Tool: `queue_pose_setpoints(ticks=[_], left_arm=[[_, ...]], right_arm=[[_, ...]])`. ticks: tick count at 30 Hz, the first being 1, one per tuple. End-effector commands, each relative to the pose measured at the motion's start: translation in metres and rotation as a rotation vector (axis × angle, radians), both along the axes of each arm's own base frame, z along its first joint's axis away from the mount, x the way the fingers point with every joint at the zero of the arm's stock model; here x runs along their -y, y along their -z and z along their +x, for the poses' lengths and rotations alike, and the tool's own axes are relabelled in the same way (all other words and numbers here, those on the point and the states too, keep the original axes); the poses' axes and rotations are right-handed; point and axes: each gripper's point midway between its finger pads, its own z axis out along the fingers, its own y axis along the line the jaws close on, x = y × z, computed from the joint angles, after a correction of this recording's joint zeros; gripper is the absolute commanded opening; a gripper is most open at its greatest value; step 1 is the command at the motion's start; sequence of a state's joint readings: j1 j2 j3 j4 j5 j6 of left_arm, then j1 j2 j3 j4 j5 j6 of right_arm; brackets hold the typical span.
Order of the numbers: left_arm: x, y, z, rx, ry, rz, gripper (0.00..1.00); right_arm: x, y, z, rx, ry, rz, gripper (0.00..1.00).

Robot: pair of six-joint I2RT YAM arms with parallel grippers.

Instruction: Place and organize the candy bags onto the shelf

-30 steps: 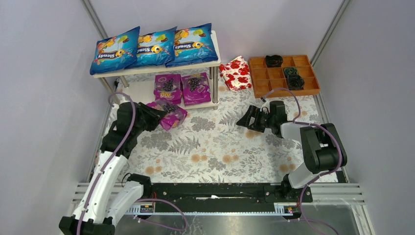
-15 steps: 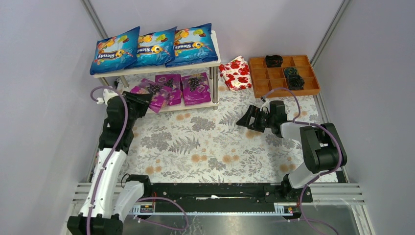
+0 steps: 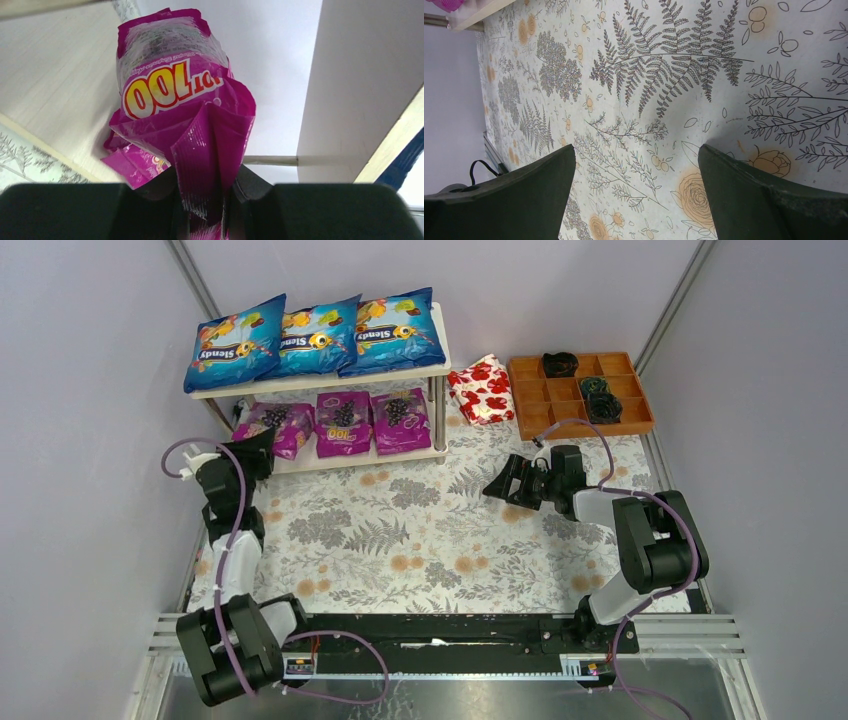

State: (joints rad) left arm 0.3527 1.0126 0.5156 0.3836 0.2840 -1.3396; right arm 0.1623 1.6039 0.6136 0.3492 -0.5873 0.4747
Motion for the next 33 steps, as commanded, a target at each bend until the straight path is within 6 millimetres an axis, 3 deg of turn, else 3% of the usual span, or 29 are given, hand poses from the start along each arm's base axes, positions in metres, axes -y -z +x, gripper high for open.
queue_pose_setpoints(ticks=[1,12,20,26,30,33], left_arm=[[-0.003,-0.105,-0.006,0.417,-0.002,0.099,0.0],[-0.033,-0.083,0.029,0.451,-0.123,0.171,0.0],[-0.038,-0.033,0.068,0.37,-0.135,0.141,0.0],[-0.045,0.013,0.081,0.271,-0.146,0.107,0.0],[-0.042,0.034,0.086,0.225,-0.122,0.064,0.05],[-0.041,0.062,0.09,0.105,-0.106,0.032,0.07]], right_arm=[[0.01,0.02,-0.008,-0.059,0.013,-0.062,1.0],[0.008,0.018,-0.009,-0.054,0.006,-0.05,1.0],[0.009,0.018,-0.008,-0.05,0.007,-0.054,1.0],[0.009,0.02,-0.008,-0.057,0.008,-0.056,1.0],[0.009,0.021,-0.008,-0.058,0.007,-0.057,1.0],[0.008,0.021,-0.008,-0.059,0.005,-0.055,1.0]])
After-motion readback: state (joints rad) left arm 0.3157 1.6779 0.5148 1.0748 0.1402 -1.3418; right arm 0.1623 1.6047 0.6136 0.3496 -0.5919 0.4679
